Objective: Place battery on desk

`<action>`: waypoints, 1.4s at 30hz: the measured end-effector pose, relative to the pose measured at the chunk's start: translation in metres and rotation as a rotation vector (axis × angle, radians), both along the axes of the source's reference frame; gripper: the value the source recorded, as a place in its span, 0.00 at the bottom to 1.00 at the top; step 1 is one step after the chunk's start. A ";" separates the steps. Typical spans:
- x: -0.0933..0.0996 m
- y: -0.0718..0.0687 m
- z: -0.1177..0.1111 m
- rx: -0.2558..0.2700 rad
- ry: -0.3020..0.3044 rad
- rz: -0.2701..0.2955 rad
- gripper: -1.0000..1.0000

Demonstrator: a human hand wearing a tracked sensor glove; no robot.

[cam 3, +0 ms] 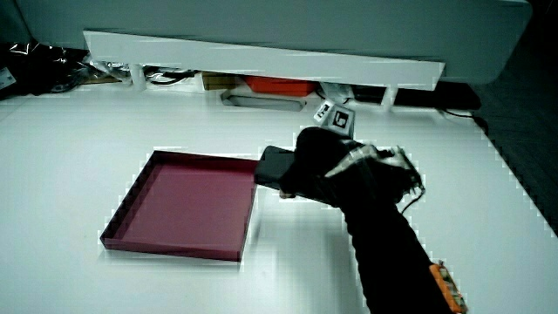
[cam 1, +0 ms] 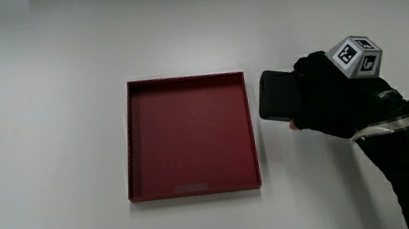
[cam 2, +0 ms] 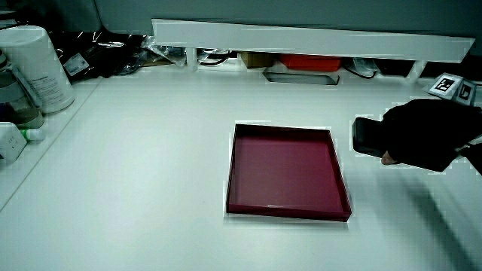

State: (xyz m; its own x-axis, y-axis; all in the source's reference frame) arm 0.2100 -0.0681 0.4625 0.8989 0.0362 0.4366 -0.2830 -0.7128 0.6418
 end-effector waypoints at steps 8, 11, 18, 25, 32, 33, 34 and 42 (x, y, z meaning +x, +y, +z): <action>0.028 0.003 0.034 -0.042 0.061 0.070 0.50; 0.031 0.006 0.045 -0.043 0.075 0.078 0.50; 0.034 0.015 0.071 -0.072 0.111 0.071 0.50; 0.036 0.022 0.083 -0.093 0.108 0.077 0.50; 0.036 0.021 0.084 -0.107 0.128 0.070 0.42; 0.034 0.022 0.081 -0.106 0.122 0.065 0.40; 0.035 0.022 0.084 -0.113 0.132 0.061 0.38; 0.046 0.020 0.081 -0.147 0.124 0.062 0.18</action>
